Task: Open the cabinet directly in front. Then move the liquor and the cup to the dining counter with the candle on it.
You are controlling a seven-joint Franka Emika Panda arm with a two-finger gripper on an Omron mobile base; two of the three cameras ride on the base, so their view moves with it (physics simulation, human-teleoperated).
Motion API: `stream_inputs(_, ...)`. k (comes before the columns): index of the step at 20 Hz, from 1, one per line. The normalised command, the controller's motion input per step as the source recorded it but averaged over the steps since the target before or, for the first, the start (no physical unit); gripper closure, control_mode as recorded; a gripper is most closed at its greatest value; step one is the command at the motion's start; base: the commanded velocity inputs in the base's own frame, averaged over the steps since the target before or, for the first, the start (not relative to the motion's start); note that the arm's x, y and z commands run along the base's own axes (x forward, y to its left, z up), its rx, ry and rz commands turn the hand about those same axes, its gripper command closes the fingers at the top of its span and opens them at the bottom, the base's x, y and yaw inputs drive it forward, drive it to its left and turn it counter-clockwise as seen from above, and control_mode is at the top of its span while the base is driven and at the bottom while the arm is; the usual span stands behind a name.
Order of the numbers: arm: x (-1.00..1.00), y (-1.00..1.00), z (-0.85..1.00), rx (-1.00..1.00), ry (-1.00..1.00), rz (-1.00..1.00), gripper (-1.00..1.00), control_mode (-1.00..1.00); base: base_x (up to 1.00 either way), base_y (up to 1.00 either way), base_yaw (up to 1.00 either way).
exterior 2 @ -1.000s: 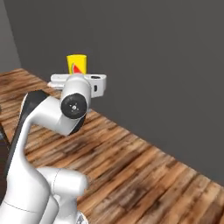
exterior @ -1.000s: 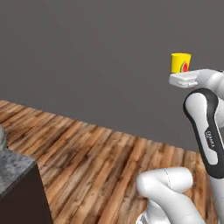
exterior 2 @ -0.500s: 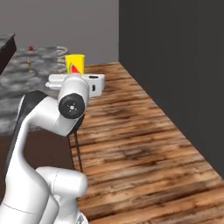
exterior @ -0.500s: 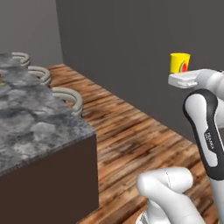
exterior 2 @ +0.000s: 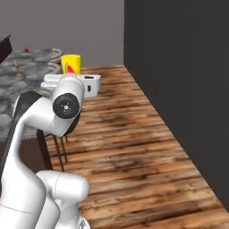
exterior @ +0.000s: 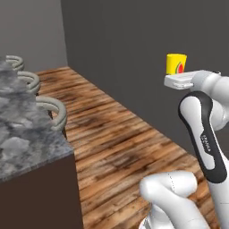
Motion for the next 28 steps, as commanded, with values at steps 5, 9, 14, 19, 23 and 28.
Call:
stream_inputs(5, 0.0, 0.0, 0.0, 0.0, 0.0, 0.0, 1.0, 1.0, 1.0, -0.72, 0.12)
stream_inputs(9, 0.0, 0.0, 0.0, 0.0, 0.0, 0.0, 1.0, 1.0, 1.0, -0.48, 0.15)
stream_inputs(14, 0.0, 0.0, 0.0, 0.0, 0.0, 0.0, 1.0, 1.0, 1.0, -0.56, 0.17)
stream_inputs(19, 0.0, 0.0, 0.0, 0.0, 0.0, 0.0, 1.0, 1.0, 1.0, -0.21, 0.31)
stream_inputs(23, 0.0, 0.0, 0.0, 0.0, 0.0, 0.0, 1.0, 1.0, 1.0, 0.0, 0.41)
stream_inputs(28, 0.0, 0.0, 0.0, 0.0, 0.0, 0.0, 1.0, 1.0, 1.0, 0.0, 0.54)
